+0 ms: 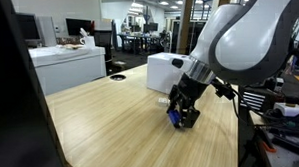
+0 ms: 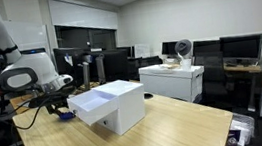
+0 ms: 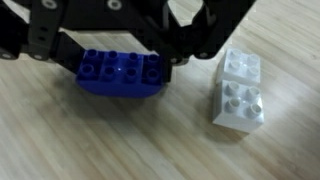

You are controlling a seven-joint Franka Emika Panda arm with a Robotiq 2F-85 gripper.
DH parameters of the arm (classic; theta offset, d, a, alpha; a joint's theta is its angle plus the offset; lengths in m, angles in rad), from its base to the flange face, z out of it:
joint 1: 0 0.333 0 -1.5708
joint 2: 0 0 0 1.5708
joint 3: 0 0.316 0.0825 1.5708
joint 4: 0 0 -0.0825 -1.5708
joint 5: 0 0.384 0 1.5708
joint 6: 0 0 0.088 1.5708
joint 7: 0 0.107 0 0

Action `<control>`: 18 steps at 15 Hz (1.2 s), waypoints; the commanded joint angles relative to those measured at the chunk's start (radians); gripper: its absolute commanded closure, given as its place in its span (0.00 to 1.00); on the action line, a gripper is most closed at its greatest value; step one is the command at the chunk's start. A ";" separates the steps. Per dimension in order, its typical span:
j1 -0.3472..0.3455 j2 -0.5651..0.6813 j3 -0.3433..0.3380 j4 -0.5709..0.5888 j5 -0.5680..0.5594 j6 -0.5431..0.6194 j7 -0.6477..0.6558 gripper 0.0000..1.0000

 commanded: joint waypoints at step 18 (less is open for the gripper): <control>1.003 0.354 -1.192 0.309 -0.173 -0.559 0.776 0.55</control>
